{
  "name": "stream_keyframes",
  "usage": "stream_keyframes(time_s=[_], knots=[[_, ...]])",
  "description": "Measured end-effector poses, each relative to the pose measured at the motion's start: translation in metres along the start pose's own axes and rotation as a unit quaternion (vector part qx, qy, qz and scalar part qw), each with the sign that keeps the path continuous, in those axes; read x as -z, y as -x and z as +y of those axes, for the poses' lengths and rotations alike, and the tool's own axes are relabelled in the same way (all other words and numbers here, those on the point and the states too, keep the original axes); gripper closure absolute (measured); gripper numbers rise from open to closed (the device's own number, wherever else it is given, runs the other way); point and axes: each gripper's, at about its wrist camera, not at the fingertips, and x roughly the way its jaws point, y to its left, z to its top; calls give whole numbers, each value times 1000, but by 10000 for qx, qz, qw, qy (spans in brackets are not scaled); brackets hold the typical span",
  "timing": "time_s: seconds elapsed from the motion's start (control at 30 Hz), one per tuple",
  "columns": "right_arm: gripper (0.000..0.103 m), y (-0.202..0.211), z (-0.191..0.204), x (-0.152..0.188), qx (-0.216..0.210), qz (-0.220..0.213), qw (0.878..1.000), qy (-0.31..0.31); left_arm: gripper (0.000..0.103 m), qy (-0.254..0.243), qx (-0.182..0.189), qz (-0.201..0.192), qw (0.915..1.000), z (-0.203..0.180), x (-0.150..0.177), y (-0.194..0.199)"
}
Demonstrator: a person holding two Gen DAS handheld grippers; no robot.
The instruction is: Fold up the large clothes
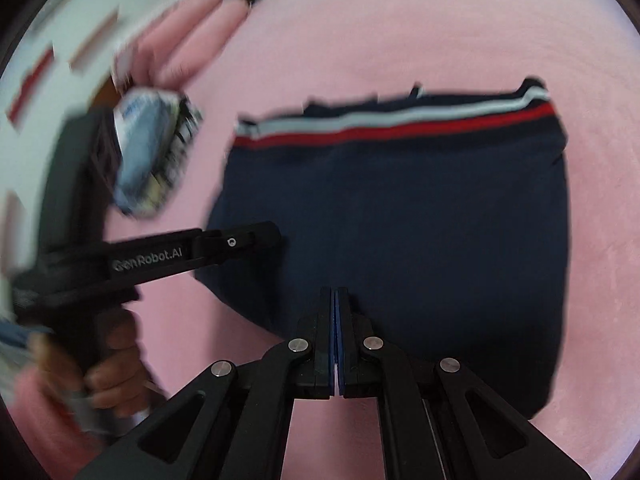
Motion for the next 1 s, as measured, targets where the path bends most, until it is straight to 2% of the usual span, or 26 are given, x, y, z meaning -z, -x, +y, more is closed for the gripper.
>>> stream_keyframes(time_s=[0.07, 0.13, 0.2, 0.23, 0.3, 0.33, 0.37, 0.43, 0.5, 0.57, 0.67, 0.77, 0.83, 0.93, 1.0], knots=[[102, 2, -10, 6, 58, -142, 9995, -261, 102, 170, -73, -65, 9998, 7, 3, -8], [102, 8, -25, 8, -19, -184, 9976, -665, 102, 627, 243, -117, 9977, 27, 4, -10], [103, 20, -37, 14, -124, -337, 9934, -1090, 102, 1169, 723, -125, 9904, 52, 4, -9], [103, 26, -40, 17, -73, -413, 9917, -1217, 102, 1252, 808, -148, 9887, 59, 4, -8], [103, 38, -39, 19, 559, -584, 9890, -1242, 102, 1201, 459, -312, 9912, 63, 2, 0], [103, 47, -48, 25, 679, -626, 9876, -1273, 102, 1147, 232, -398, 9923, 66, 1, 3], [103, 51, -56, 30, 1038, -587, 9831, -1386, 102, 1125, 109, -426, 9927, 70, 1, 4], [103, 54, -71, 38, 1510, -441, 9745, -1599, 102, 1101, -384, -382, 9924, 85, -4, 4], [103, 63, -88, 46, 1759, -410, 9639, -1958, 102, 1233, -454, -395, 9905, 104, -5, 7], [103, 75, -98, 50, 1635, -499, 9624, -2113, 102, 1365, -590, -454, 9878, 112, -4, 12], [101, 89, -92, 49, 1714, -568, 9620, -2047, 102, 1382, -814, -555, 9855, 111, -2, 20], [100, 87, -73, 44, 1519, -379, 9690, -1911, 101, 1339, -986, -461, 9850, 95, 2, 20], [100, 81, -54, 41, 1378, -271, 9748, -1735, 101, 1275, -948, -261, 9869, 80, 8, 12], [94, 70, -24, 36, 1169, -136, 9816, -1504, 101, 896, -953, 80, 9914, 46, 8, 1], [82, 66, -6, 31, 1001, -138, 9850, -1397, 101, 665, -969, 145, 9930, 23, 11, -8]])
